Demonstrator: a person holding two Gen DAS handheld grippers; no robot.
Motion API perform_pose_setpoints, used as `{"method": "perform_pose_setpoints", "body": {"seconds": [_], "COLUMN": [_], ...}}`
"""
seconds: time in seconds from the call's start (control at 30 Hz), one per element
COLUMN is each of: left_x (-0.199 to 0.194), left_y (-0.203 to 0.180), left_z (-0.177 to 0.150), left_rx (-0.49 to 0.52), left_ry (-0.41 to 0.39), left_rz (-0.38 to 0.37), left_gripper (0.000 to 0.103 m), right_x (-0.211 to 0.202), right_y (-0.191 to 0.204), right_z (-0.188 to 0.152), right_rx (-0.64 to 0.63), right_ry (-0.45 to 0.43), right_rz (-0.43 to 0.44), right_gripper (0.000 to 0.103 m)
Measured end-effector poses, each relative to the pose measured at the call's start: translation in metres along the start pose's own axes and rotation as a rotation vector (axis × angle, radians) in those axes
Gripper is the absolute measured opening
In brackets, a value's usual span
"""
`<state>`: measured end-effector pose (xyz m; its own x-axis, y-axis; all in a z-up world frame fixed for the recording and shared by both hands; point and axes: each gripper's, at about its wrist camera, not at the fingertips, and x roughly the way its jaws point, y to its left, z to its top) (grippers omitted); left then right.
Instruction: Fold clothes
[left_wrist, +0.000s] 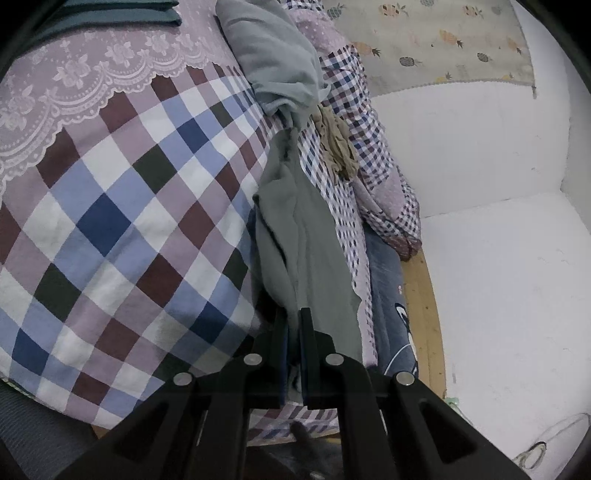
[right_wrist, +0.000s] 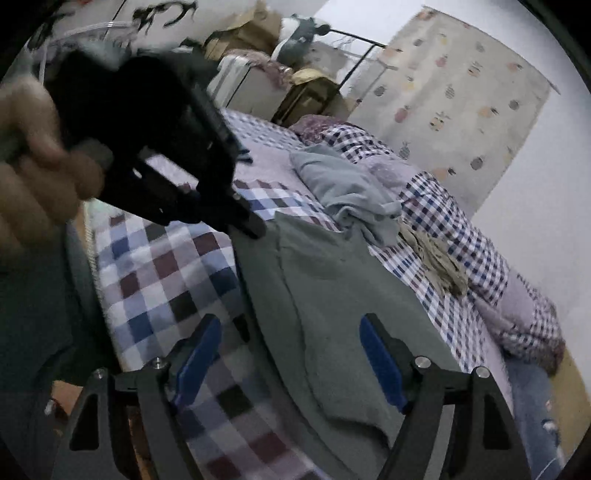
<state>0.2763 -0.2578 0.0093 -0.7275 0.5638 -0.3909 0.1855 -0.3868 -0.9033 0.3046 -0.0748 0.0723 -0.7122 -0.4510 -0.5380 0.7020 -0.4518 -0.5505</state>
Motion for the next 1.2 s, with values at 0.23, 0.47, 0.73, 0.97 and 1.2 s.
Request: {"method": "perform_pose_setpoints", "body": {"seconds": [0.23,0.47,0.73,0.97,1.2], "left_x": [-0.002,-0.009,-0.029,0.036,0.103], "left_y": [0.005,0.016,0.023,0.001,-0.019], "left_z": [0.003,0.008,0.032,0.066,0.121], "left_rx": [-0.01,-0.03,-0.018,0.119,0.181], "left_ry": [0.022,0.026,-0.057,0.094,0.2], "left_rz": [-0.022,0.002,-0.055,0.059,0.035], "left_gripper": [0.003,0.005,0.076,0.076,0.076], "right_x": [0.042,0.08,0.072,0.054,0.05], "right_y": [0.02,0.011,-0.014,-0.022,-0.022], "right_z": [0.021,0.037,0.034,0.039,0.04], "right_rx": [-0.085,-0.038,0.112,0.162,0.173], "right_ry": [0.007,0.093,0.078,0.067,0.065], "right_rz": [-0.061,-0.041,0.011,0.031,0.052], "right_gripper": [0.08,0.009,0.004,0.004,0.004]}}
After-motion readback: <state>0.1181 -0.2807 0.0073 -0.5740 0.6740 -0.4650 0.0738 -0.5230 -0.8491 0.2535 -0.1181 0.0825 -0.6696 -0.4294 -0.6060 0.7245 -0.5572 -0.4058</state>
